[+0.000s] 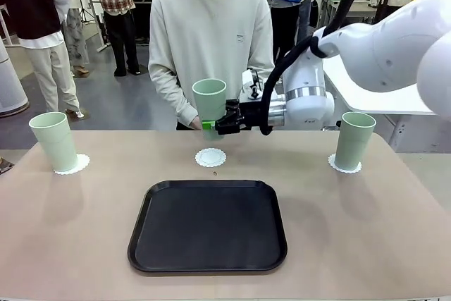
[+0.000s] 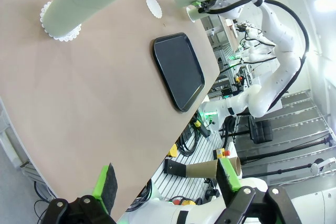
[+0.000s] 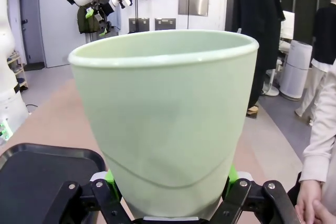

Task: Place coasters on the table and set cups on them.
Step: Take one Reusable plastic cup from the Flat Tray and place it on a coaster set by the human.

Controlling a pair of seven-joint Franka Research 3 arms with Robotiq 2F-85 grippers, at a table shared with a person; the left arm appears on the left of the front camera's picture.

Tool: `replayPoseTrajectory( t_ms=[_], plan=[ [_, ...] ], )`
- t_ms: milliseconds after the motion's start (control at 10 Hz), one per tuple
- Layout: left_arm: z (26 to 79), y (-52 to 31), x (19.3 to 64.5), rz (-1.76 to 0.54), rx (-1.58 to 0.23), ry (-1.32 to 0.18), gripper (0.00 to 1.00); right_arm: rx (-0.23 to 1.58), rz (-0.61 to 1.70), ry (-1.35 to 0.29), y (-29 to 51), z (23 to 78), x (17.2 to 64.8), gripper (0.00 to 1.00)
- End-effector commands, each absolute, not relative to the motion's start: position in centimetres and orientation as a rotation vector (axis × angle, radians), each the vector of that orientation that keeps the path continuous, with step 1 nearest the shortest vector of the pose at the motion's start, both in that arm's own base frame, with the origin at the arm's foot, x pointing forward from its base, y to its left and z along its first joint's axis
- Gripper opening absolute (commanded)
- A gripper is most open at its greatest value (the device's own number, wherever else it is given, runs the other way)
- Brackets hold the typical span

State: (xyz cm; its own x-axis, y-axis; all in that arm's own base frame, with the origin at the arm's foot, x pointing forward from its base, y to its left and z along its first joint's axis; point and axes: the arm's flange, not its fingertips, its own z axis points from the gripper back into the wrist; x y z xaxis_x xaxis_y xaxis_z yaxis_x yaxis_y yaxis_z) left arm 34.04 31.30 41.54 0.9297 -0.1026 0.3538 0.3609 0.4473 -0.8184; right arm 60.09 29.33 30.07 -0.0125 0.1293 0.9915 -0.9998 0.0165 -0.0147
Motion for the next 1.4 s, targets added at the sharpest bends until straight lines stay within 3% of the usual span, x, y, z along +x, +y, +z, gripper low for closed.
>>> replayPoseTrajectory(
  t_ms=[0, 1300],
  plan=[
    [41.7, 31.3, 33.9, -0.294, -1.070, -0.274, 1.00, 1.137, 1.273, -1.125, 29.7, 29.0, 62.0, 0.82],
    [41.7, 31.3, 33.9, -0.294, -1.070, -0.274, 1.00, 1.208, 1.238, -0.972, 31.0, 22.9, 62.9, 0.82]
  ],
)
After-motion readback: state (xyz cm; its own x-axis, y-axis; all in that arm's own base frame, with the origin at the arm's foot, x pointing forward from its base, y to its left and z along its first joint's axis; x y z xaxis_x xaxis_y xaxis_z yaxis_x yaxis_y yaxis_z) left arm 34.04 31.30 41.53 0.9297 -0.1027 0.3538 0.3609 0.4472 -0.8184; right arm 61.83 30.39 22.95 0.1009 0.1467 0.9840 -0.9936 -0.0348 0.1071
